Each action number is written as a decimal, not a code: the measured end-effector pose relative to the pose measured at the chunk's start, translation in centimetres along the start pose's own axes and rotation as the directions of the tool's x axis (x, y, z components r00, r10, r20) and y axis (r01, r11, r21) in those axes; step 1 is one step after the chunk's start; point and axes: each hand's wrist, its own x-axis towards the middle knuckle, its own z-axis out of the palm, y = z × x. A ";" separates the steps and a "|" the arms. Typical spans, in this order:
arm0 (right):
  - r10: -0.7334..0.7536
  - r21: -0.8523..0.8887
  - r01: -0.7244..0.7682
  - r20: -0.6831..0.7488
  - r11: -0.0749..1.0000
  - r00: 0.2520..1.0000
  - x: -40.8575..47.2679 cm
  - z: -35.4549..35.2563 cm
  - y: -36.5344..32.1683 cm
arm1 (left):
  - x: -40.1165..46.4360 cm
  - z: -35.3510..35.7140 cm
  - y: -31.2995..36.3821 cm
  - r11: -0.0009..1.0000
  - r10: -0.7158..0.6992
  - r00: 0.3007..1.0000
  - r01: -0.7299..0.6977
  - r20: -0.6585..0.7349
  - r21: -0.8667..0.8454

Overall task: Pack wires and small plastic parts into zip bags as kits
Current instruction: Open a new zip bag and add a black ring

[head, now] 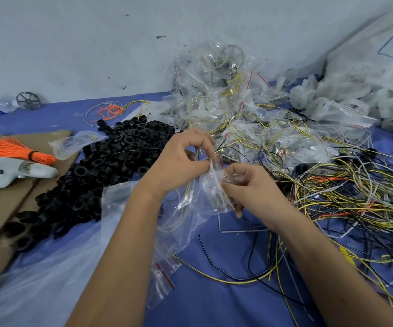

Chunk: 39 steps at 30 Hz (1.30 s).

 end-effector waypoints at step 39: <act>-0.274 -0.273 0.353 0.287 0.895 0.918 -0.9 0.6 -1.1 | 0.1 5.3 2.5 0.995 0.056 0.996 -0.049 0.069 -0.092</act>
